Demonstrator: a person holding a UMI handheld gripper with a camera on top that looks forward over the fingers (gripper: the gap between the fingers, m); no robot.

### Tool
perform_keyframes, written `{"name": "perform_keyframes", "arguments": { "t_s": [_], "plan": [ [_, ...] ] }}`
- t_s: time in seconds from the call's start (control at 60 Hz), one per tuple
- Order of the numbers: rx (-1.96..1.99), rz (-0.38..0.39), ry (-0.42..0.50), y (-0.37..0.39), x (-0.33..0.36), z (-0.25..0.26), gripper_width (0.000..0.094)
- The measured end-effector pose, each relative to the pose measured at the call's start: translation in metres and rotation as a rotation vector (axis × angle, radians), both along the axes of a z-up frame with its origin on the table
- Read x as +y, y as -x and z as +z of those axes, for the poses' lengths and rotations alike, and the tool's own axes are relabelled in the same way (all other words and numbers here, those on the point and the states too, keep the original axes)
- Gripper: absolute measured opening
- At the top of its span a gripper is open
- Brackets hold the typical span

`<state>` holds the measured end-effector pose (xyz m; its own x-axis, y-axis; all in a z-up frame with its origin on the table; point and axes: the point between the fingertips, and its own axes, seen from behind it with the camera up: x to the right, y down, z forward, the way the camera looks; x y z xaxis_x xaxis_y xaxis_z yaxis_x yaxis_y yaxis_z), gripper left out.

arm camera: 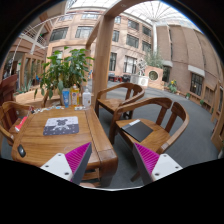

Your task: Arrange mouse

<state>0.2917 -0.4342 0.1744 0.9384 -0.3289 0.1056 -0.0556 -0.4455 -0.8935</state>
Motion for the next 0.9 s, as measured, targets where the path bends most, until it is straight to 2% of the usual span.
{"name": "perform_keyframes", "arguments": {
  "t_s": [0.15,0.25,0.417,0.55,0.733,0.9],
  "plan": [
    [0.007,0.026,0.044,0.021,-0.006,-0.024,0.0841],
    [-0.010,0.069,0.096,0.050,-0.012,-0.053,0.0838],
    [0.017,0.194,0.176,0.131,-0.024,-0.109,0.0841],
    [0.071,0.335,0.222,0.223,-0.022,-0.143,0.0845],
    [0.087,0.537,0.203,0.348,0.007,-0.163,0.0851],
    [0.076,0.629,0.169,0.423,0.054,-0.171,0.0851]
  ]
}}
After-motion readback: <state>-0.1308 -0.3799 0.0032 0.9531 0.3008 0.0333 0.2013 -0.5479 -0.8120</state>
